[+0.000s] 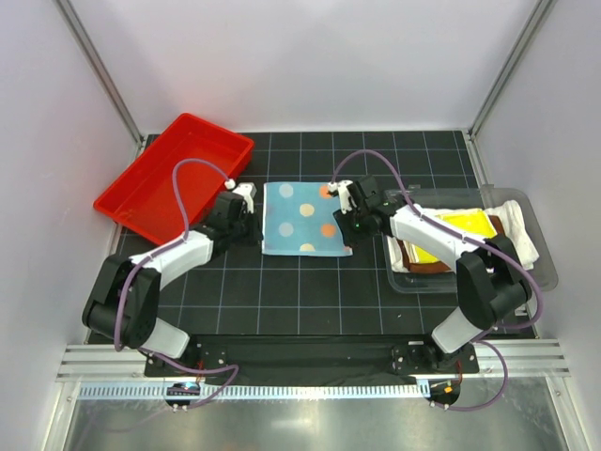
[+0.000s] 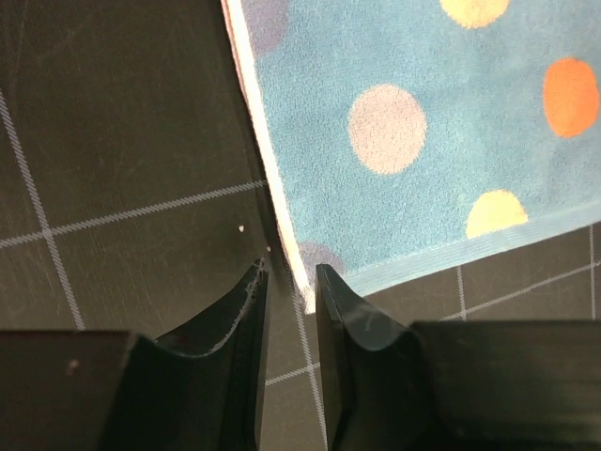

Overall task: Fold and stack the towels
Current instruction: Fold the towel

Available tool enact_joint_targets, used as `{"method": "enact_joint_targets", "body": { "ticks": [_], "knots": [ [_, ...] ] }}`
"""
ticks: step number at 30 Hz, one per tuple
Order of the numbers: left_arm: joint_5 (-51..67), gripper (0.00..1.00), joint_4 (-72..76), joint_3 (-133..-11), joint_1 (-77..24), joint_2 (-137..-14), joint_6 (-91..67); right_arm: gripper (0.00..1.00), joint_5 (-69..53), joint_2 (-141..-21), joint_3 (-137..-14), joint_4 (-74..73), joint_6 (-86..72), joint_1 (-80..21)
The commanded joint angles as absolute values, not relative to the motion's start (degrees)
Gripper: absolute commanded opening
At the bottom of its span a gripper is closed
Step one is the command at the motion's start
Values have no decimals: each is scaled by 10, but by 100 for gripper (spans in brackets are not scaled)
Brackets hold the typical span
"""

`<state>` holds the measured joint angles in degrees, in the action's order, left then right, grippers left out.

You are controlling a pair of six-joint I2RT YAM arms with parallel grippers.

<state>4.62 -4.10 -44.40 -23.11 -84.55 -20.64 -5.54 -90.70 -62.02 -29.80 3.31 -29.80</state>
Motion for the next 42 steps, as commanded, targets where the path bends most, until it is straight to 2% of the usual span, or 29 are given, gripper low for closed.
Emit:
{"method": "enact_joint_targets", "body": {
  "ticks": [1,3,6,10,13,16,21,23,27,33,40,42],
  "knots": [
    [29,29,-57,-458,-247,-816,-207,37,-33,-890,-634,-328,25,-300],
    [25,30,-78,-471,-255,-802,-206,39,-28,-878,-639,-345,22,-300],
    [23,36,-92,-486,-263,-799,-209,40,-32,-856,-640,-338,5,-300],
    [76,36,-54,-493,-265,-832,-235,32,-69,-872,-631,-275,-80,-303],
    [76,35,-39,-490,-265,-871,-252,31,-84,-900,-613,-217,-106,-303],
    [65,35,-33,-482,-265,-895,-278,34,-55,-937,-609,-190,-114,-303],
    [72,33,-26,-466,-269,-914,-320,35,32,-983,-636,-192,-133,-303],
    [58,34,-46,-484,-269,-897,-323,36,33,-989,-689,-225,-121,-299],
    [40,39,-113,-589,-251,-882,-268,52,-45,-1022,-820,-285,-84,-256],
    [92,41,-219,-791,-215,-970,-98,55,-152,-1138,-995,-380,15,-197],
    [139,45,-248,-905,-172,-1077,-13,51,-198,-1254,-1130,-420,34,-160],
    [180,46,-266,-931,-168,-1116,26,55,-215,-1284,-1160,-435,57,-153]
  ]
}}
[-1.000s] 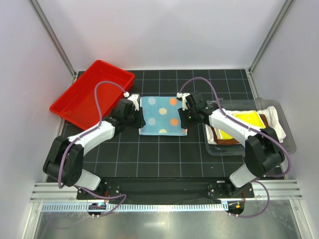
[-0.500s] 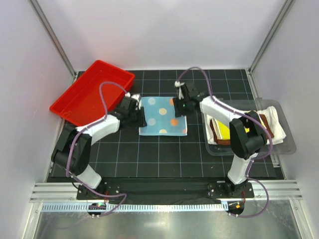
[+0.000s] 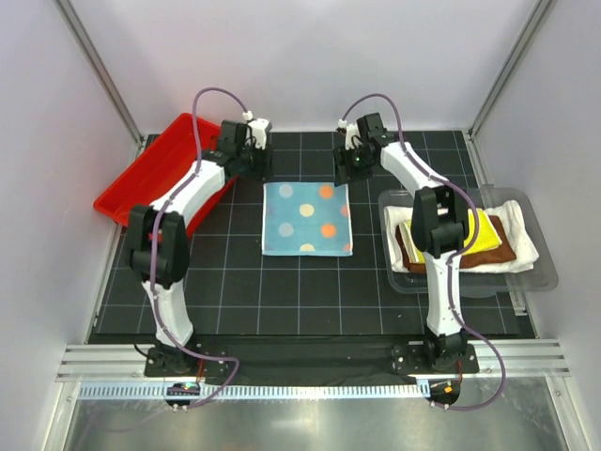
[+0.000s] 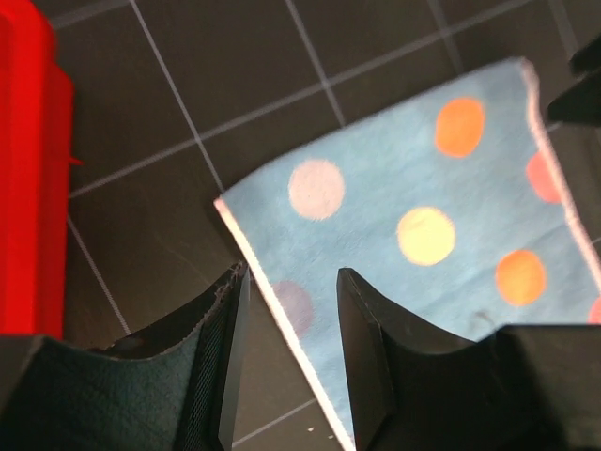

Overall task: Fold and stack the towels
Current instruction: Fold the towel

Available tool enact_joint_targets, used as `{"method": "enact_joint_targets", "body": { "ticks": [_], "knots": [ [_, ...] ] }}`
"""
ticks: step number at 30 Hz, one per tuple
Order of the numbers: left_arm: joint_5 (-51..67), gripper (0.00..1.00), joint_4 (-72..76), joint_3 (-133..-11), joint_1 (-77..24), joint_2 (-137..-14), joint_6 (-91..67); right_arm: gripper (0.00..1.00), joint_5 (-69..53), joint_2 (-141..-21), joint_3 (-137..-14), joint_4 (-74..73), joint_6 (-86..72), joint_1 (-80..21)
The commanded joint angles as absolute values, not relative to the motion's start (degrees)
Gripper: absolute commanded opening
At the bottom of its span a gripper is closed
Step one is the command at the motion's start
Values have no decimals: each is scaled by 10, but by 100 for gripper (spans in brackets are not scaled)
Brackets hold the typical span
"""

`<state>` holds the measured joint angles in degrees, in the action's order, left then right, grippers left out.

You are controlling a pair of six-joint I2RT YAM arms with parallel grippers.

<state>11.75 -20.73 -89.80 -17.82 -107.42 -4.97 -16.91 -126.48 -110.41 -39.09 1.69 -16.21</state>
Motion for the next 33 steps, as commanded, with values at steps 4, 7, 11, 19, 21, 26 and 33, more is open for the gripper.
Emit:
{"method": "enact_joint_targets", "body": {
  "ticks": [4,7,11,19,21,26,33],
  "knots": [
    [208,46,-313,-990,-163,-1174,98,61,-267,-1324,-1204,-461,114,-127],
    [225,47,-372,-1066,-163,-1227,148,61,-311,-1368,-1259,-496,133,-116],
    [227,48,-431,-1153,-163,-1285,191,62,-331,-1402,-1300,-526,166,-110],
    [225,53,-445,-1206,-162,-1342,223,56,-382,-1447,-1328,-517,188,-96],
    [227,52,-459,-1229,-161,-1360,228,55,-401,-1455,-1336,-511,184,-96],
    [227,46,-496,-1268,-157,-1390,245,53,-405,-1473,-1340,-504,181,-94],
    [264,48,-509,-1279,-139,-1393,258,44,-416,-1472,-1339,-481,174,-95]
  ]
}}
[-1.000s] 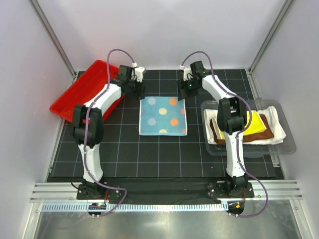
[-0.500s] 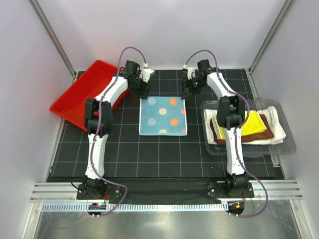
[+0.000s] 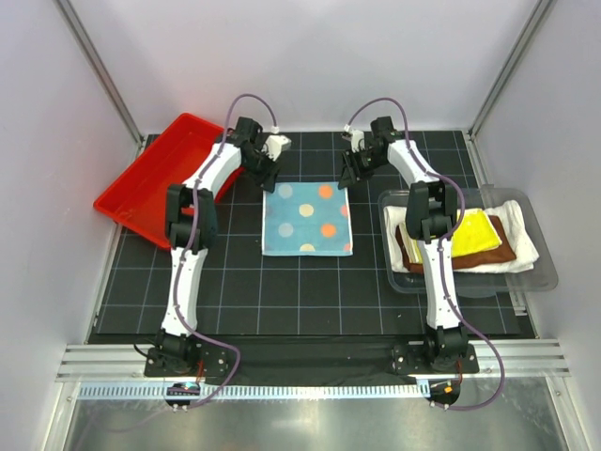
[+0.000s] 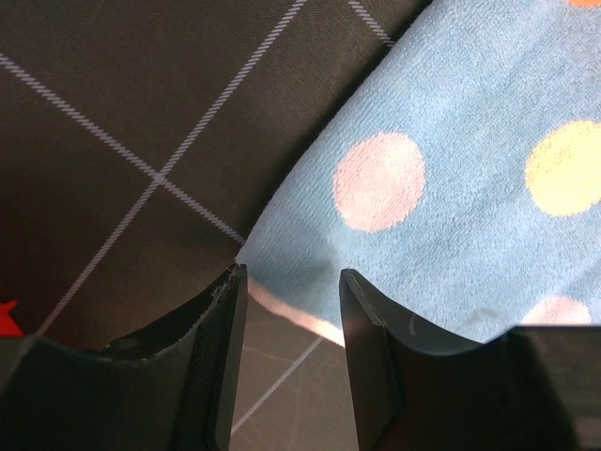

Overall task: Fold and stack the towels
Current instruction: Fold the towel

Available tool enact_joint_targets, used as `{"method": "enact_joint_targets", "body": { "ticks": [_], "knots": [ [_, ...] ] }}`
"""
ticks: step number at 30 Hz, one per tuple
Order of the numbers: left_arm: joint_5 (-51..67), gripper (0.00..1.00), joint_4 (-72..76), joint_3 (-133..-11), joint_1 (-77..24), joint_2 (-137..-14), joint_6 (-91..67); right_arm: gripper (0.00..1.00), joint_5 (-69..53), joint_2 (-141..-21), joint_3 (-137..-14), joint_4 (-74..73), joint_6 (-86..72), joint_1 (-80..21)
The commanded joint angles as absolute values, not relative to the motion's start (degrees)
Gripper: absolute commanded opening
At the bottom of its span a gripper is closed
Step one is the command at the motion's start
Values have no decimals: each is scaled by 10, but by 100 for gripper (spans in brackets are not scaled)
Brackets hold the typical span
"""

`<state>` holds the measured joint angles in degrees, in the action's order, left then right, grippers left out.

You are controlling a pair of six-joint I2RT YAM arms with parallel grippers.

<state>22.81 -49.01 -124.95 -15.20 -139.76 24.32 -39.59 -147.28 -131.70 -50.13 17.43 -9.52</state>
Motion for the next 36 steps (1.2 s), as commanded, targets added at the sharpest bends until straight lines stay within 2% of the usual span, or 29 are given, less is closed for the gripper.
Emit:
{"method": "enact_joint_targets", "body": {
  "ticks": [1,5,8,9,12,15,21,22,23,24,26,27,28,32,36],
  "knots": [
    [267,48,-518,-1287,-140,-1396,258,43,-416,-1471,-1339,-478,174,-94],
    [281,48,-546,-1310,-140,-1410,265,38,-419,-1470,-1337,-479,178,-93],
    [280,46,-555,-1313,-139,-1417,271,26,-425,-1466,-1332,-473,183,-93],
    [279,45,-557,-1313,-139,-1419,272,19,-428,-1466,-1332,-471,184,-93],
    [280,44,-558,-1313,-139,-1425,272,10,-434,-1466,-1332,-471,191,-93],
    [279,44,-554,-1315,-139,-1432,272,8,-433,-1463,-1332,-472,196,-93],
    [251,50,-530,-1315,-138,-1439,265,9,-425,-1462,-1332,-473,202,-93],
    [246,51,-517,-1315,-139,-1439,261,11,-422,-1462,-1332,-472,201,-92],
    [230,52,-510,-1313,-139,-1439,257,17,-417,-1461,-1331,-469,199,-93],
    [228,52,-505,-1313,-139,-1437,252,31,-402,-1460,-1329,-464,195,-93],
    [225,52,-487,-1306,-139,-1433,251,36,-397,-1457,-1323,-452,192,-93],
    [227,53,-482,-1303,-140,-1430,249,45,-397,-1458,-1323,-449,192,-93],
    [228,54,-476,-1301,-139,-1426,248,47,-397,-1458,-1324,-446,192,-93],
    [237,56,-471,-1300,-139,-1424,251,50,-398,-1460,-1325,-443,198,-92],
    [236,57,-479,-1311,-139,-1435,258,42,-405,-1462,-1326,-439,200,-93]
  ]
}}
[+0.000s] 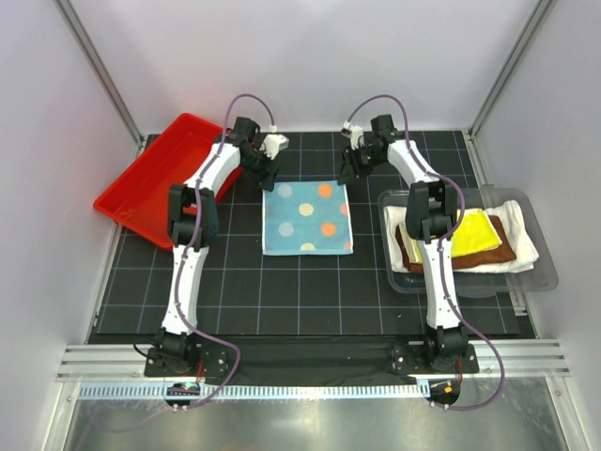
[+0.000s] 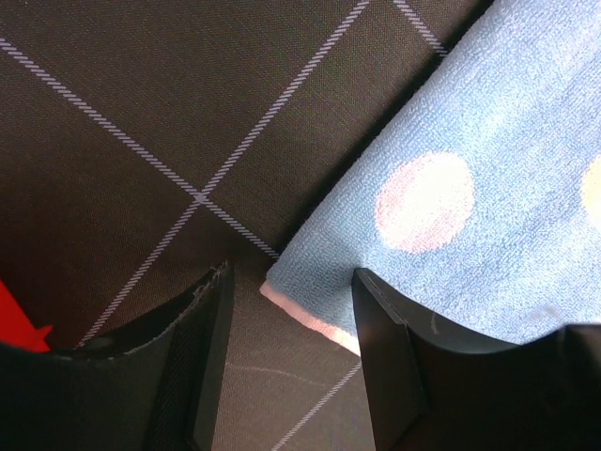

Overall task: Fold and stack the towels
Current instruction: Fold the towel

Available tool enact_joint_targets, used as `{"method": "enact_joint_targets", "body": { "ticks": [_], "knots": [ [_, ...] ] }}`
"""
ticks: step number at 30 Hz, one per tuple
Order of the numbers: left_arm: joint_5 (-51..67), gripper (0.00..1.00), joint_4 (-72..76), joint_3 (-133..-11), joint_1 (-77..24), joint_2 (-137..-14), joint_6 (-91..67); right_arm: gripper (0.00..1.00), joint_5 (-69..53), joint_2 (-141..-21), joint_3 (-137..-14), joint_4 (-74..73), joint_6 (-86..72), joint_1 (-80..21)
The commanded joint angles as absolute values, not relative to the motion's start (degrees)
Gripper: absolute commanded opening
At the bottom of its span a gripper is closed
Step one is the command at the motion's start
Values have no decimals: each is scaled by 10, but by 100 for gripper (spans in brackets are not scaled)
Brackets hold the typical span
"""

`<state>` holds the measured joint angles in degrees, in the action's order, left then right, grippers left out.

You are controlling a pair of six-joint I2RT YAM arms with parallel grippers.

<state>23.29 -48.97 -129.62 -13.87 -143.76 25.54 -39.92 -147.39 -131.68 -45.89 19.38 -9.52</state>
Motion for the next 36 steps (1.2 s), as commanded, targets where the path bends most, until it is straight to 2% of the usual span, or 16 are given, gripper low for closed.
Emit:
{"method": "enact_joint_targets", "body": {
  "ticks": [1,5,7,8,10,11,12,14,24,29,36],
  "knots": [
    [232,57,-482,-1313,-139,-1438,259,39,-407,-1462,-1327,-439,200,-93],
    [227,52,-491,-1321,-139,-1453,263,22,-416,-1462,-1327,-432,200,-93],
    [230,48,-497,-1324,-138,-1456,265,18,-419,-1462,-1328,-432,201,-93],
    [234,42,-497,-1325,-138,-1458,268,12,-419,-1462,-1328,-433,202,-92],
    [236,31,-502,-1326,-139,-1458,271,8,-422,-1462,-1328,-432,203,-92],
    [236,17,-503,-1327,-139,-1459,270,3,-422,-1462,-1328,-432,203,-92],
    [237,10,-504,-1330,-139,-1459,271,1,-423,-1462,-1328,-432,204,-93],
    [237,0,-509,-1336,-139,-1458,272,1,-423,-1462,-1328,-431,204,-93],
    [237,0,-523,-1341,-139,-1424,255,1,-425,-1427,-1315,-411,182,-93],
    [206,0,-519,-1328,-143,-1349,228,1,-412,-1321,-1250,-328,142,-93],
    [170,0,-450,-1234,-149,-1213,210,1,-383,-1213,-1184,-256,99,-92]
  ]
}}
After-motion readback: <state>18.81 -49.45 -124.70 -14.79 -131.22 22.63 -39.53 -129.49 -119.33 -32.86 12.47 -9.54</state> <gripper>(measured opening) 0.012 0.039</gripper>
